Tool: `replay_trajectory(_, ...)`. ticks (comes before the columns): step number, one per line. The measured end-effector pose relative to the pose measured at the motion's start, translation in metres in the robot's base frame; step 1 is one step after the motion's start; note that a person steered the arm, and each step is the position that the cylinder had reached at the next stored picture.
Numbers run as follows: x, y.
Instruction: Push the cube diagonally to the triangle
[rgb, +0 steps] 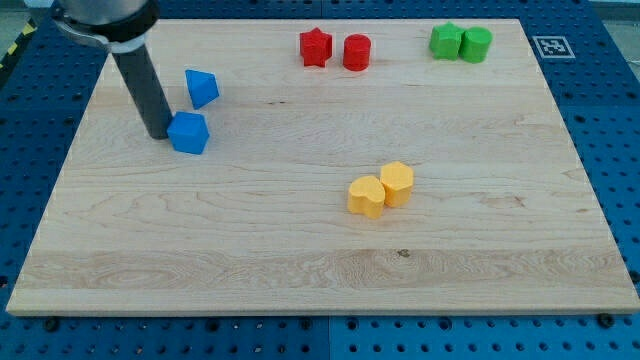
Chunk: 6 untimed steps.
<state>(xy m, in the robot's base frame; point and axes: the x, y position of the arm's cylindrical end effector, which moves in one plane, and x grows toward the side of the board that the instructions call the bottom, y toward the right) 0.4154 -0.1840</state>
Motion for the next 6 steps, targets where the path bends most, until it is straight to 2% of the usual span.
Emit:
replay_trajectory(4,0.005,0.046)
replay_trajectory(6,-0.008,0.071)
